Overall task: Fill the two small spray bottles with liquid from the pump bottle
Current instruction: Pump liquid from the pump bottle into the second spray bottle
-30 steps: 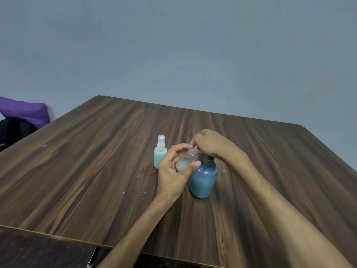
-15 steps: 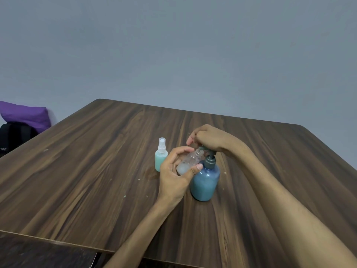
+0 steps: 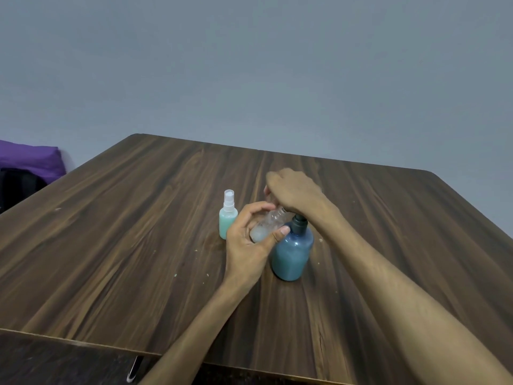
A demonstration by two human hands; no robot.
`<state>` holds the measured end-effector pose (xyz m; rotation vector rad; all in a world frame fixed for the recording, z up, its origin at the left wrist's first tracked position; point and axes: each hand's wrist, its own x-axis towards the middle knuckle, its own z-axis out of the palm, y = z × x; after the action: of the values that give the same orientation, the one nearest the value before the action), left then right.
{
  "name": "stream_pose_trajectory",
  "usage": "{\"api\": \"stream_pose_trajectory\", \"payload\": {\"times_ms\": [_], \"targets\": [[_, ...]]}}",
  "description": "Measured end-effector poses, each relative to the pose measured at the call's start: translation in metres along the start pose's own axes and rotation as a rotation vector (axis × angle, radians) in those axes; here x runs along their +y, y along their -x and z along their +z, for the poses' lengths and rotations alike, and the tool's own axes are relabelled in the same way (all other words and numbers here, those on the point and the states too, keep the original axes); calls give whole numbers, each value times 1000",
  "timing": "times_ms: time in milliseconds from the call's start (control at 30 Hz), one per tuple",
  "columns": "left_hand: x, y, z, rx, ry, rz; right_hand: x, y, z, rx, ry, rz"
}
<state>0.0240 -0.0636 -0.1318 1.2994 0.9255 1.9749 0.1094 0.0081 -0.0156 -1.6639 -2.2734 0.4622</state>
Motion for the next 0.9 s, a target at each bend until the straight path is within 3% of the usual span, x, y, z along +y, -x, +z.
{"api": "stream_pose_trajectory", "payload": {"times_ms": [67, 167, 300, 900], "targets": [[-1, 1, 0, 2, -17, 0, -3, 4, -2, 156, -54, -52], [2, 3, 1, 5, -19, -2, -3, 6, -6, 250, -112, -118], [1, 1, 1, 9, -29, 3, 2, 4, 2, 246, -22, -133], [-2, 1, -1, 28, -54, 5, -1, 2, -2, 269, -38, -141]]}}
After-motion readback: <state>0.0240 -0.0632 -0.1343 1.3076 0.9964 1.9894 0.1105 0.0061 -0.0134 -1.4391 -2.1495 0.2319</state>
